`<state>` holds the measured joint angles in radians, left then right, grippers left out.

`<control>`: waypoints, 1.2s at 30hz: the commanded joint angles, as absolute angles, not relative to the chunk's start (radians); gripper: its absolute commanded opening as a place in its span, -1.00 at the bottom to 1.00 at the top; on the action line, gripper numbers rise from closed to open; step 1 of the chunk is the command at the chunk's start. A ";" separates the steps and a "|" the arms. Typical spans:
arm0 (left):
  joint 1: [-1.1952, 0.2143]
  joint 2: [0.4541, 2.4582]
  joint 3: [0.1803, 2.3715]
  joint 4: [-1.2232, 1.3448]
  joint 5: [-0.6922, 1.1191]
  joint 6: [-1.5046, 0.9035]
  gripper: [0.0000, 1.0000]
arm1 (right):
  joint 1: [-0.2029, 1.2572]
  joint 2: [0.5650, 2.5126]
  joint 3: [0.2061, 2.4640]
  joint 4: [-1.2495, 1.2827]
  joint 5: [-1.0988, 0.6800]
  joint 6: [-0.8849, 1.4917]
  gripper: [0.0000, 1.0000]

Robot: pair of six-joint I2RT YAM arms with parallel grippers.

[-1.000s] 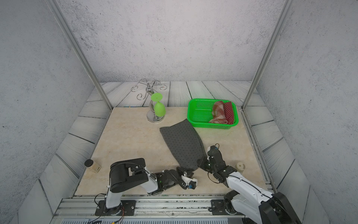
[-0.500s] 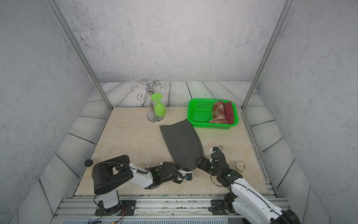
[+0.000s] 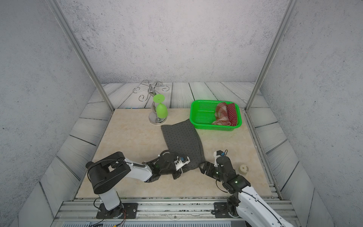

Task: Roll up the skirts
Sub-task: Roll the skirt at the center of the board.

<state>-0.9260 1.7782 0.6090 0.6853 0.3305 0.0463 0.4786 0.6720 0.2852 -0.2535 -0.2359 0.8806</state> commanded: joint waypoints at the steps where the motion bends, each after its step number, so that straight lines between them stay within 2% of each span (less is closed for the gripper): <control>1: -0.844 1.810 0.647 0.692 0.508 -0.180 -1.00 | 0.476 0.710 0.295 -0.221 -0.278 0.859 0.70; 7: -0.707 1.986 0.650 1.039 0.749 -0.524 -1.00 | 0.476 0.776 0.290 -0.153 -0.307 0.859 0.72; 16: -0.632 2.193 0.727 1.402 0.870 -0.959 -1.00 | 0.477 0.974 0.307 0.067 -0.303 0.872 0.73; 28: -0.630 2.218 0.706 1.401 0.888 -1.027 -1.00 | 0.477 1.377 0.358 0.469 -0.300 0.978 0.73; 33: -0.631 2.232 0.698 1.399 0.881 -1.028 -1.00 | 0.476 1.472 0.366 0.565 -0.284 1.021 0.72; 36: -0.630 2.236 0.692 1.399 0.874 -1.029 -1.00 | 0.478 1.524 0.375 0.609 -0.280 1.048 0.64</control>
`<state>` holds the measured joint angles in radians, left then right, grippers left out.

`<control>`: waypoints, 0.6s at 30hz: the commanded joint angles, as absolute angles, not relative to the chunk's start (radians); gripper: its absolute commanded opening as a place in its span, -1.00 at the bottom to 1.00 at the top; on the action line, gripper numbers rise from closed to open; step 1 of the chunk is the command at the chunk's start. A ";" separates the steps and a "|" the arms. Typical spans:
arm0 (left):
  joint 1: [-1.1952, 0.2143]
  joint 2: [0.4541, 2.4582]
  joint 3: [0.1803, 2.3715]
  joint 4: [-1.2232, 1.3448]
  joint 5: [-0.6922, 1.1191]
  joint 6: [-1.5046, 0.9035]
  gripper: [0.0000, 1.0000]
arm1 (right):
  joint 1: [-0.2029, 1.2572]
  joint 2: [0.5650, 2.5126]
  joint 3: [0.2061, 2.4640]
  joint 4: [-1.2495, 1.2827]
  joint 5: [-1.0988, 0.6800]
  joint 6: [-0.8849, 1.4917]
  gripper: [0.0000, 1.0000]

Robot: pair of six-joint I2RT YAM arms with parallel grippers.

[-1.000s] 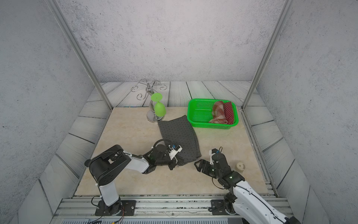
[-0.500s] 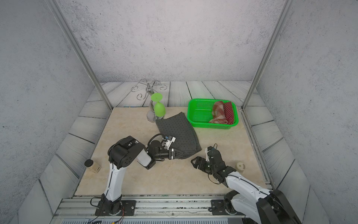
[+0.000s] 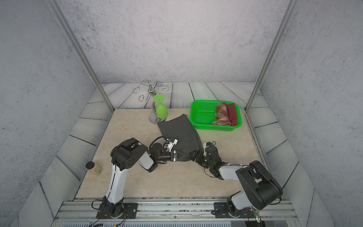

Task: Roll up the skirts
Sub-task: Roll the skirt at the center of the board.

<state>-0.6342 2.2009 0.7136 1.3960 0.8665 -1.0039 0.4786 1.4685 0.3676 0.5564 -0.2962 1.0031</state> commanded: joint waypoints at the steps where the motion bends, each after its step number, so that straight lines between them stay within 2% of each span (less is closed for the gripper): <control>1: -0.630 2.239 0.690 1.401 0.874 -1.028 -1.00 | 0.477 1.552 0.379 0.634 -0.285 1.062 0.58; 4: -0.630 2.248 0.690 1.402 0.883 -1.029 -1.00 | 0.477 1.629 0.392 0.713 -0.307 1.097 0.33; 8: -0.630 2.247 0.686 1.400 0.893 -1.023 -1.00 | 0.477 1.696 0.405 0.771 -0.342 1.118 -0.28; 11: -0.630 2.225 0.674 1.385 0.895 -0.991 -0.98 | 0.477 1.674 0.409 0.713 -0.336 1.103 -0.62; 13: -0.630 2.184 0.665 1.347 0.895 -0.947 -0.04 | 0.476 1.635 0.422 0.629 -0.323 1.077 -0.70; 15: -0.633 2.099 0.634 1.273 0.866 -0.843 0.56 | 0.477 1.587 0.440 0.531 -0.311 1.046 -0.75; 16: -0.637 2.036 0.618 1.190 0.839 -0.756 0.83 | 0.476 1.563 0.451 0.483 -0.306 1.031 -0.76; 17: -0.644 1.949 0.606 1.073 0.806 -0.664 0.95 | 0.477 1.539 0.461 0.437 -0.303 1.015 -0.76; 18: -0.652 1.873 0.600 0.967 0.769 -0.563 0.98 | 0.477 1.522 0.472 0.402 -0.300 1.001 -0.76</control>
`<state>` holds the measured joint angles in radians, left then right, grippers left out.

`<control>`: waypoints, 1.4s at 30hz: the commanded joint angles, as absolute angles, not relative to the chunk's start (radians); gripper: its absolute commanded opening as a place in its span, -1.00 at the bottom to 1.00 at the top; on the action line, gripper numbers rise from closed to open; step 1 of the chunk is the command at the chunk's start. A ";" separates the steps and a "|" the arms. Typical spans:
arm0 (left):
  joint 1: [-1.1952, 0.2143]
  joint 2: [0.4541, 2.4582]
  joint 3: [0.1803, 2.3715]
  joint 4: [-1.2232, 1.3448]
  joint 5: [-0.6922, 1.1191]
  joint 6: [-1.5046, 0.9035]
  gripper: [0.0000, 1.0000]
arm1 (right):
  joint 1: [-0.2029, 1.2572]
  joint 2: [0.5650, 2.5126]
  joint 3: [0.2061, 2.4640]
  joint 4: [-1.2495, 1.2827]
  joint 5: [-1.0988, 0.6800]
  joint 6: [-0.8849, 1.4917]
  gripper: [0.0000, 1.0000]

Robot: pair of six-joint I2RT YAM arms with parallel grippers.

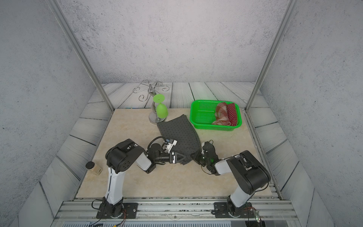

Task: Roll up the skirts
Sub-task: Roll the skirt at the center of the board.

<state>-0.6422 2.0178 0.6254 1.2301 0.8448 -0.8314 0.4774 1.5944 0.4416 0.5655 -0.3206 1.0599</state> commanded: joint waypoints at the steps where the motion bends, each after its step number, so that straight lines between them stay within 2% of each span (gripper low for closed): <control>1: -0.668 1.785 0.592 0.854 0.721 -0.453 0.99 | 0.477 1.503 0.486 0.356 -0.299 0.987 -0.76; 4: -0.750 1.564 0.567 0.637 0.549 -0.167 0.98 | 0.476 1.475 0.518 0.265 -0.310 0.947 -0.76; 6: -0.815 1.473 0.515 0.648 0.437 -0.028 0.99 | 0.475 1.475 0.536 0.228 -0.326 0.929 -0.76; 11: -1.025 1.365 0.434 0.624 0.120 0.379 0.99 | 0.474 1.474 0.564 0.176 -0.370 0.899 -0.76; 13: -1.061 1.352 0.408 0.644 0.032 0.484 0.98 | 0.473 1.469 0.575 0.159 -0.387 0.894 -0.75; 17: -1.089 1.354 0.389 0.655 -0.030 0.571 0.98 | 0.473 1.451 0.588 0.145 -0.418 0.898 -0.75; 26: -1.129 1.558 0.466 0.691 -0.037 0.663 0.98 | 0.474 1.413 0.594 0.133 -0.442 0.910 -0.75; 42: -1.112 1.817 0.555 0.924 -0.182 0.672 0.69 | 0.473 1.411 0.565 0.168 -0.477 0.940 -0.75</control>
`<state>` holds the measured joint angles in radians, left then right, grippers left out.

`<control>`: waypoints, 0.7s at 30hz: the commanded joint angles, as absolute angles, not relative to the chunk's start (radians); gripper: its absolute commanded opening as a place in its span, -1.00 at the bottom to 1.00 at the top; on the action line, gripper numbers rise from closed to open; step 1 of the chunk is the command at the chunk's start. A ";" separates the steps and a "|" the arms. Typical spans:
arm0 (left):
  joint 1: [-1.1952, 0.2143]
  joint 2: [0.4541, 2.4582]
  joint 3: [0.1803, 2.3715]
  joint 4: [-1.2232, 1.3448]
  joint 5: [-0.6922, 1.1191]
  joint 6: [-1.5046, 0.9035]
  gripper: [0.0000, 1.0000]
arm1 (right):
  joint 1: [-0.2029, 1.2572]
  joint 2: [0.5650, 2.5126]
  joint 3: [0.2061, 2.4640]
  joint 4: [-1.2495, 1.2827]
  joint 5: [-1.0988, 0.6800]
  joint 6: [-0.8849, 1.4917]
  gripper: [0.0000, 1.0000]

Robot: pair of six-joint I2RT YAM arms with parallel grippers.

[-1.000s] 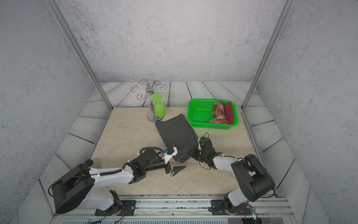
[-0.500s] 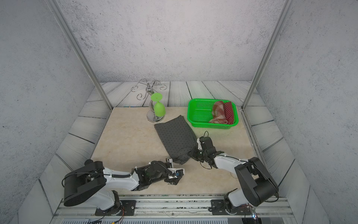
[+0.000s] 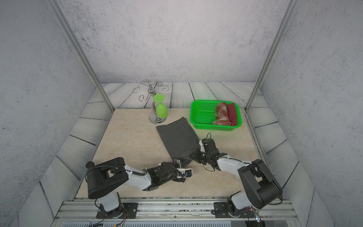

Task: Roll up the skirts
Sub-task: Roll the skirt at the center of the board.

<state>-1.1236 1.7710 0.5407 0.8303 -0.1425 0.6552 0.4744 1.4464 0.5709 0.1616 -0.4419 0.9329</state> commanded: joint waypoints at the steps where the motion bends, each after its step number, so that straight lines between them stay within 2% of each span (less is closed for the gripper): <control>1: -1.109 1.831 0.557 0.950 -0.182 0.668 0.66 | 0.474 1.409 0.561 0.165 -0.479 0.938 -0.75; 5: -1.103 1.869 0.574 0.982 -0.196 0.662 0.52 | 0.474 1.390 0.542 0.155 -0.475 0.933 -0.75; 7: -1.103 1.882 0.577 1.000 -0.208 0.661 0.33 | 0.474 1.387 0.537 0.155 -0.480 0.934 -0.75; 8: -1.103 1.886 0.581 1.003 -0.225 0.658 -0.04 | 0.473 1.387 0.536 0.155 -0.482 0.934 -0.75; 9: -1.101 1.887 0.578 1.009 -0.241 0.650 -0.54 | 0.474 1.387 0.533 0.158 -0.481 0.934 -0.75; 10: -1.097 1.887 0.572 1.025 -0.249 0.643 -0.89 | 0.474 1.387 0.531 0.158 -0.481 0.934 -0.75; 11: -1.094 1.888 0.563 1.047 -0.255 0.637 -1.00 | 0.474 1.390 0.529 0.163 -0.481 0.936 -0.75; 17: -1.058 1.823 0.522 1.006 -0.204 0.492 -1.00 | 0.473 1.374 0.506 0.170 -0.464 0.936 -0.69; 21: -0.993 1.783 0.504 0.942 -0.088 0.295 -1.00 | 0.473 1.300 0.453 0.181 -0.430 0.928 -0.37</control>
